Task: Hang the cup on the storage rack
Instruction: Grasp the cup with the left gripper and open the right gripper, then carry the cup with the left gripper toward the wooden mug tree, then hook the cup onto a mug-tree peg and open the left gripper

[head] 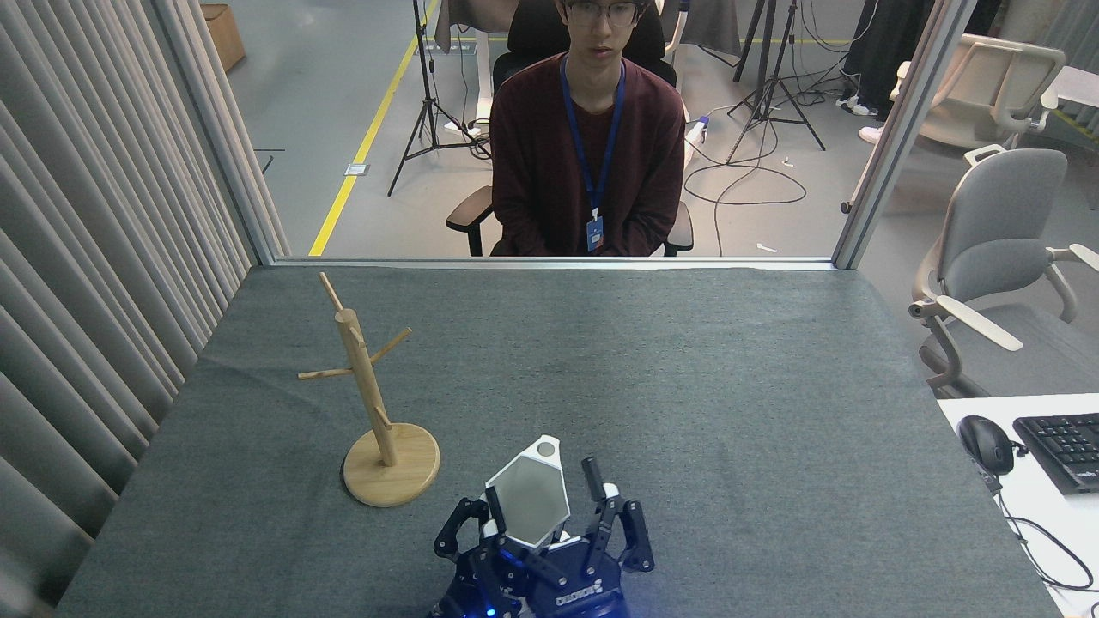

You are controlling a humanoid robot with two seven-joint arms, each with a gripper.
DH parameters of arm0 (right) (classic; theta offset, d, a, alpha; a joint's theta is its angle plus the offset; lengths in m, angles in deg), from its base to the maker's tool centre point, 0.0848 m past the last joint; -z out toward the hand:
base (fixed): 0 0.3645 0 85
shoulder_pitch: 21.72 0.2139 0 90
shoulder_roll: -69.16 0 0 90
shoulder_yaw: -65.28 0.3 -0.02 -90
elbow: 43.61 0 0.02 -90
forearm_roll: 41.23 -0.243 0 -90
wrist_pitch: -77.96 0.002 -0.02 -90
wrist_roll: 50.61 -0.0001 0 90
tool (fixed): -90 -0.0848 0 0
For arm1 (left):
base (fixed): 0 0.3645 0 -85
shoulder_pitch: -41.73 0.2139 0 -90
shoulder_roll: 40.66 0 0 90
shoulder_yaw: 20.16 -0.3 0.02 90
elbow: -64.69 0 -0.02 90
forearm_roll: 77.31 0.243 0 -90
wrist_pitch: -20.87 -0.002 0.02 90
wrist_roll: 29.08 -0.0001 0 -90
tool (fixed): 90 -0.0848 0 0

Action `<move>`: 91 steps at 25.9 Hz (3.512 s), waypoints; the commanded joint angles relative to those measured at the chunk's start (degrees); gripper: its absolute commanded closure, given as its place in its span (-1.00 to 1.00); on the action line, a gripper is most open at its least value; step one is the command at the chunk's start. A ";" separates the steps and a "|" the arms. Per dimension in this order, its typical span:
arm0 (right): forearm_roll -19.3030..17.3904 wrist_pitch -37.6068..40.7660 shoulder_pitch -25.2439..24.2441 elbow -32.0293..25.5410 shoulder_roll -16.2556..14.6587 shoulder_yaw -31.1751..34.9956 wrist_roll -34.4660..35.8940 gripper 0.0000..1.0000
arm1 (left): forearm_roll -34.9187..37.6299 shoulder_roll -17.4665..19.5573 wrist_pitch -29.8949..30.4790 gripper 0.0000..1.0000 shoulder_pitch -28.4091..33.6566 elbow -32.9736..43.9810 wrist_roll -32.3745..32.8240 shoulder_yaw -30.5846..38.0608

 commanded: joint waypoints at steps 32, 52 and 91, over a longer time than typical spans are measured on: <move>-2.51 -3.76 0.89 14.75 -9.19 19.33 -5.81 -0.99 | 19.33 12.88 -16.68 -0.10 -7.83 -6.88 -1.30 27.60; -2.95 -3.58 1.68 14.84 -9.99 19.42 -5.90 -0.99 | 26.28 8.48 -18.35 -0.15 -11.52 -10.83 -1.30 27.51; -2.87 -3.58 3.26 15.19 -9.90 19.42 -5.99 -0.99 | 27.07 7.69 -18.17 -0.98 -0.01 2.97 -3.06 26.99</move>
